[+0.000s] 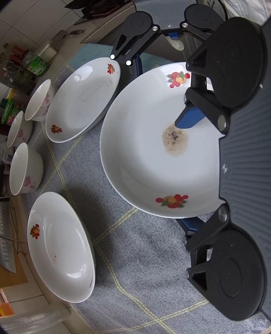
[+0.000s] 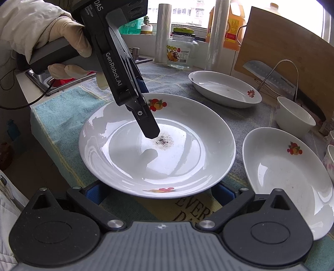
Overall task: Organize plates and bowls
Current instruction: 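Lift the stained plate with the left gripper and carry it toward the sink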
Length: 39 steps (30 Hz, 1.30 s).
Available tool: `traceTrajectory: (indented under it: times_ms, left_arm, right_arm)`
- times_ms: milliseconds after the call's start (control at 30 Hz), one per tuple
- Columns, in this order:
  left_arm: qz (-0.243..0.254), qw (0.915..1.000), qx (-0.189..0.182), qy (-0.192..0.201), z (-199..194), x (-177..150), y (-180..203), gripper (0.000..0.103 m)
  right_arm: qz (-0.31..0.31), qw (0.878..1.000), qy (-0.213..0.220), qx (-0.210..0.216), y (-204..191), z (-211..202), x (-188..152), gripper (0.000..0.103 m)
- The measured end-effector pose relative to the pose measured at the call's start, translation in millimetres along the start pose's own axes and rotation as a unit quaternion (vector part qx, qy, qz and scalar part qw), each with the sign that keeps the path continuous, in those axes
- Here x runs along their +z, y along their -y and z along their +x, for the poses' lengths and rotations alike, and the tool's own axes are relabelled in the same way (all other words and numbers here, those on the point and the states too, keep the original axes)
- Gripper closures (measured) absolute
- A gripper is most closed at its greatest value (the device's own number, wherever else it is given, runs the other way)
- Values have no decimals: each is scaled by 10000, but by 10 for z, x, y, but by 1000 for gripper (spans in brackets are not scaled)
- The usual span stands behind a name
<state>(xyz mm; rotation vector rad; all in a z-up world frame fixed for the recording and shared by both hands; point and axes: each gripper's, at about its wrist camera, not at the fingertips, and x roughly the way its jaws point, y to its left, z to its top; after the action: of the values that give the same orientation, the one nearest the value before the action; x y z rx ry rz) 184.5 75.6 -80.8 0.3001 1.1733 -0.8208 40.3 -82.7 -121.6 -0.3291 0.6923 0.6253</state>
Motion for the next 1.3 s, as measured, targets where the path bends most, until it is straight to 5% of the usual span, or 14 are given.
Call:
traceTrajectory:
  times_ms: [633,1300]
  left_arm:
    - [-376,9985,-292,-267,-4,66,-96,19]
    - [-903,9955,-52,286,-447,-188,-463,19]
  right_arm:
    - [-19,10000,-44,24,-4,27,53,0]
    - [-376,9989,-67,277,-109,160,472,0]
